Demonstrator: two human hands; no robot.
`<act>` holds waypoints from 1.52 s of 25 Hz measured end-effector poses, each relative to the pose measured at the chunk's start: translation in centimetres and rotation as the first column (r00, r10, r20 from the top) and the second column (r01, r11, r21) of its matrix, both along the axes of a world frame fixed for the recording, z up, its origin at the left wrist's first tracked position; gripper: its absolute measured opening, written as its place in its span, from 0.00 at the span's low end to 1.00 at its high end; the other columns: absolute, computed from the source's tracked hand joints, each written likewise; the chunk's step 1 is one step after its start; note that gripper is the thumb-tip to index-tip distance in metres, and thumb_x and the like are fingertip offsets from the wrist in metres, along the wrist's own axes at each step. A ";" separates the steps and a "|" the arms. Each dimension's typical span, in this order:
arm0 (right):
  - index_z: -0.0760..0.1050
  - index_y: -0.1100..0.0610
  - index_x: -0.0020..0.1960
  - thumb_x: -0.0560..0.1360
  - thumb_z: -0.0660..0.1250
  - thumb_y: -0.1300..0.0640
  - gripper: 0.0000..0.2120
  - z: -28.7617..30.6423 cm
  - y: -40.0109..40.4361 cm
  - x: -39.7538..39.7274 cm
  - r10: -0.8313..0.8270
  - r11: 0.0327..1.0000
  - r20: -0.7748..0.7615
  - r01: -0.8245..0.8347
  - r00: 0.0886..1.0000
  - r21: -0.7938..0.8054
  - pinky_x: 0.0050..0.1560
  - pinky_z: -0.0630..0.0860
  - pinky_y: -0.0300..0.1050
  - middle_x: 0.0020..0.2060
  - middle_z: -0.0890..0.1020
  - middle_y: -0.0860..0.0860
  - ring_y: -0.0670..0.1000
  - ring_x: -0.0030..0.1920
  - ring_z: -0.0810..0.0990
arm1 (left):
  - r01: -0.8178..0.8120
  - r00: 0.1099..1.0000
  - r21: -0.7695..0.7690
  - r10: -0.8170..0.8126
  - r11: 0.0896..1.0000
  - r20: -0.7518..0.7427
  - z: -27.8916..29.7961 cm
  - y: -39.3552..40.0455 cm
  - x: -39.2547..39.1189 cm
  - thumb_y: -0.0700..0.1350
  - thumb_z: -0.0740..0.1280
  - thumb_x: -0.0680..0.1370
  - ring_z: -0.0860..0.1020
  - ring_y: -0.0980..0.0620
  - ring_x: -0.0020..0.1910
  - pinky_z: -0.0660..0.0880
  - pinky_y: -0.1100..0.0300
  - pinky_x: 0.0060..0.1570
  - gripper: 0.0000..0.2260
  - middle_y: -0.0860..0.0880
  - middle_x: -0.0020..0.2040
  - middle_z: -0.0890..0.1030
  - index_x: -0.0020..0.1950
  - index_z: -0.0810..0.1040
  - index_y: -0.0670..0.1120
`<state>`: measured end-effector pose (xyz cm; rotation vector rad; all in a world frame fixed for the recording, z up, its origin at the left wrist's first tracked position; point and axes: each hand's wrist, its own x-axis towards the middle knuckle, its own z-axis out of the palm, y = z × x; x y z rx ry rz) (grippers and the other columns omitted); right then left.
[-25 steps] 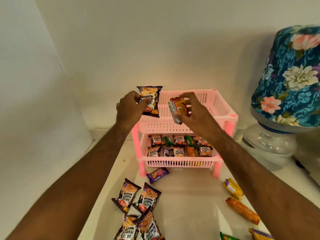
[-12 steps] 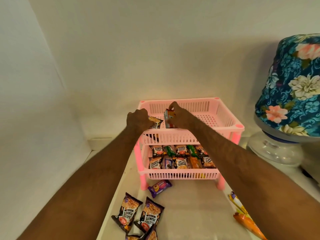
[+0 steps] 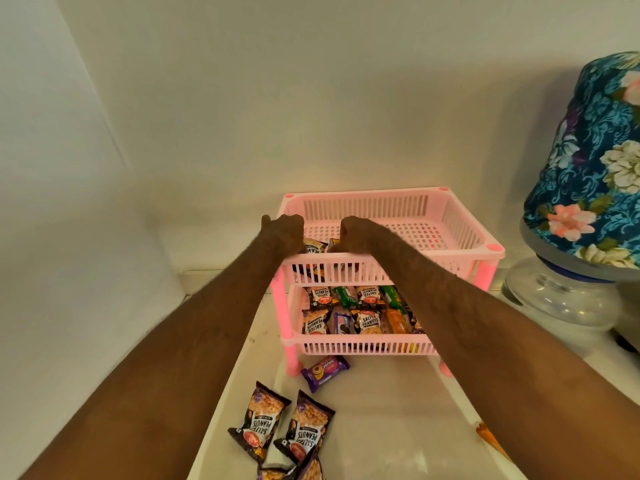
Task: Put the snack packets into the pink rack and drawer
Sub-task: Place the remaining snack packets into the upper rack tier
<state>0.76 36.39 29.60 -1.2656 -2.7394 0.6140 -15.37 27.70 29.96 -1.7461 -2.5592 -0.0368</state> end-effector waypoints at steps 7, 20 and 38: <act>0.81 0.64 0.54 0.81 0.65 0.44 0.22 0.4 0.1 0.5 0.034 0.998 0.014 -0.034 0.999 -0.044 0.50 0.75 0.47 0.50 0.84 0.58 0.54 0.46 0.81 | 0.023 0.995 -0.063 -0.017 0.998 0.094 0.3 -0.7 1.4 0.53 0.64 0.82 0.78 0.49 0.56 0.56 0.40 0.68 0.11 0.50 0.52 0.83 0.57 0.79 0.48; 0.71 0.49 0.54 0.78 0.67 0.54 0.07 -9.6 -10.5 6.5 0.213 0.953 -0.671 0.001 0.710 0.304 0.43 0.65 0.32 0.42 0.69 0.36 0.40 0.44 0.69 | 0.125 0.991 0.721 -0.117 0.682 -0.060 -10.6 -11.5 5.4 0.50 0.65 0.77 0.72 0.49 0.59 0.65 0.54 0.56 0.11 0.51 0.57 0.76 0.59 0.74 0.50; 0.55 0.55 0.81 0.83 0.59 0.59 0.29 -29.0 -13.1 4.5 0.215 0.975 0.165 -0.203 0.962 -0.087 0.76 0.61 0.55 0.82 0.55 0.52 0.58 0.79 0.59 | -0.266 0.601 -0.108 0.252 0.958 0.758 -30.7 -19.9 8.9 0.48 0.75 0.75 0.73 0.46 0.68 0.73 0.50 0.66 0.32 0.46 0.70 0.72 0.75 0.66 0.45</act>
